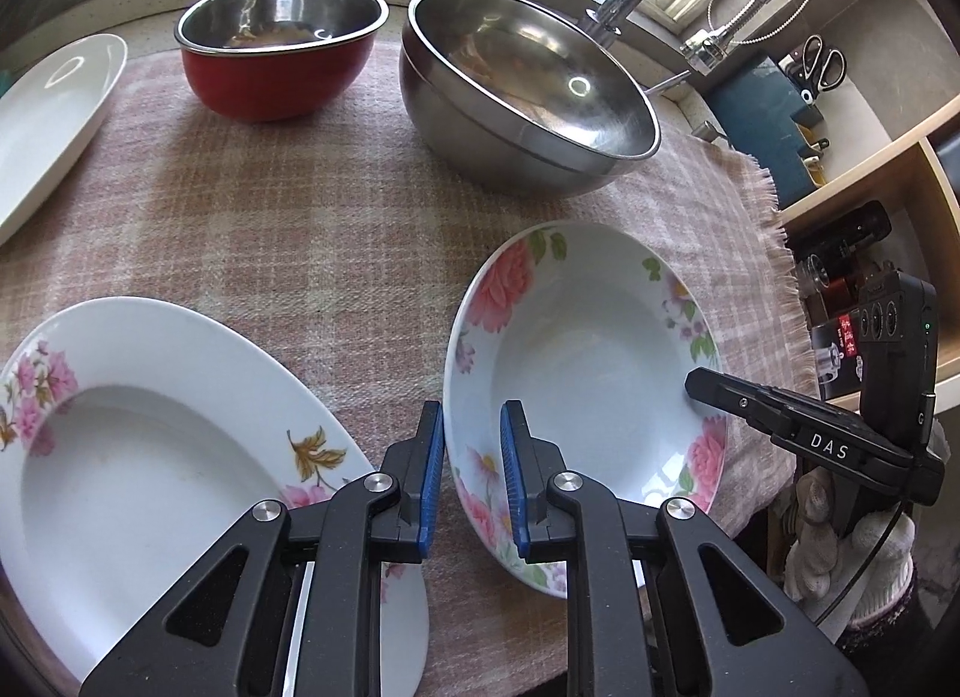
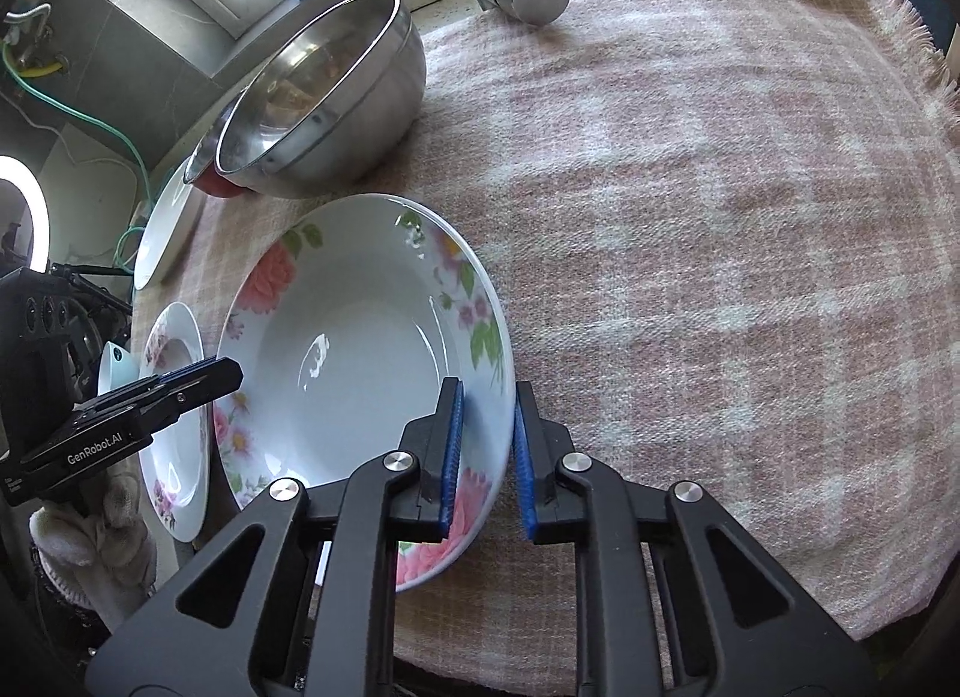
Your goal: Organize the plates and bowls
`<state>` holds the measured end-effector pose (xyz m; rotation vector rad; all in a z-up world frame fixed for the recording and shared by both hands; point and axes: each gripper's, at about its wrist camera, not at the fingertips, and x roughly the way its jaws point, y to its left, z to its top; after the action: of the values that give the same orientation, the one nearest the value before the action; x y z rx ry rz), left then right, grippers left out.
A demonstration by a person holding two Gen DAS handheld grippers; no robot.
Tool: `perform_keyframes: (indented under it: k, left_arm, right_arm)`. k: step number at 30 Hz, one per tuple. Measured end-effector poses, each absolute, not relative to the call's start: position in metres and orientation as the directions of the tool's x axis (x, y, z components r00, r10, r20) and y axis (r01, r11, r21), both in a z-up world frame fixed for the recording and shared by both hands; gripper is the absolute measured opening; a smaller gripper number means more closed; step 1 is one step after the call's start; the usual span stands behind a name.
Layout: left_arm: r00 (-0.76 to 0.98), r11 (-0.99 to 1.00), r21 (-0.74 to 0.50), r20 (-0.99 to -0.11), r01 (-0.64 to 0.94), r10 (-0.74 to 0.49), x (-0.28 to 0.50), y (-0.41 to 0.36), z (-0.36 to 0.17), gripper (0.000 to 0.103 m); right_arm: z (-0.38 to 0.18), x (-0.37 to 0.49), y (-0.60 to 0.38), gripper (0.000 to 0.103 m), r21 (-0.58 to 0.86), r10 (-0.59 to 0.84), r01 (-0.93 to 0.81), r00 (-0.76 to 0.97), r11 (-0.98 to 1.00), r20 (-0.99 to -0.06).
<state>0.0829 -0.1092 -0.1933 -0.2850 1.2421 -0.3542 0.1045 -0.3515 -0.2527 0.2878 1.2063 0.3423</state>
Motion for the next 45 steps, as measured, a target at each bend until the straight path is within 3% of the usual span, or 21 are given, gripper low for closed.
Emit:
perform_keyframes:
  k: [18, 45]
  left_arm:
    - [0.358, 0.902, -0.420, -0.831, 0.100, -0.426, 0.065, -0.087, -0.160, 0.017]
    - [0.415, 0.903, -0.396, -0.859, -0.166, -0.300, 0.000, 0.043, -0.168, 0.017]
  right_arm:
    - [-0.214, 0.095, -0.338, 0.016, 0.399, 0.423, -0.141, 0.345, 0.906, -0.838]
    - [-0.213, 0.090, -0.175, 0.016, 0.384, 0.491, -0.418, 0.186, 0.824, -0.851]
